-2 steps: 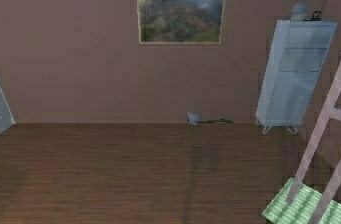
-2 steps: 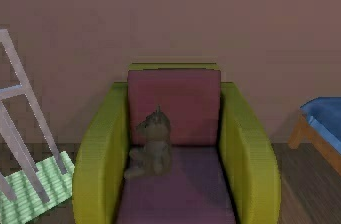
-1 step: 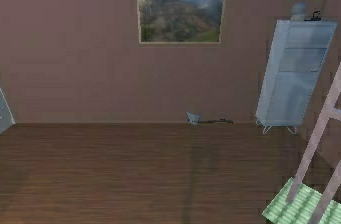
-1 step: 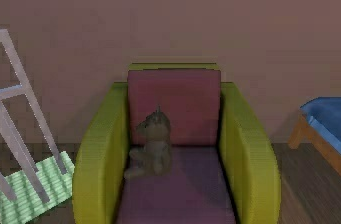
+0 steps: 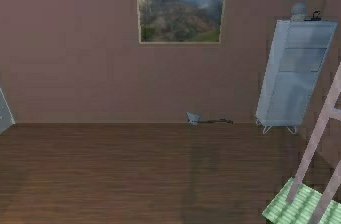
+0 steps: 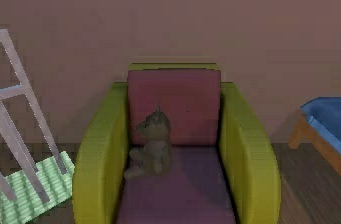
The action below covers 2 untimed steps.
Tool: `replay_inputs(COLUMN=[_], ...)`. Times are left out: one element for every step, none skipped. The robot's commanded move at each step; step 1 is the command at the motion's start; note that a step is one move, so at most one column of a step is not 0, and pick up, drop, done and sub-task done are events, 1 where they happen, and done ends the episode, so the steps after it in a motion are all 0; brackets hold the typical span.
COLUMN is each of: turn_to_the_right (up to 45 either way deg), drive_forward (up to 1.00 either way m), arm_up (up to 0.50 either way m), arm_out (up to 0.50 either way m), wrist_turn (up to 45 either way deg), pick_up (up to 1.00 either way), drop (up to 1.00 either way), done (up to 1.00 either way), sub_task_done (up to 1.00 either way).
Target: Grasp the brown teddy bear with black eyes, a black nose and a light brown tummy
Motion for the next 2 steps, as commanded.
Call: replay_inputs(turn_to_the_right=[0.0, 0.0], drive_forward=[0.0, 0.0], arm_up=[0.0, 0.0], arm_out=[0.46, 0.0], wrist_turn=[0.0, 45.0], pick_up=[0.0, 0.0], drop=[0.0, 0.0], done=[0.0, 0.0], sub_task_done=[0.0, 0.0])
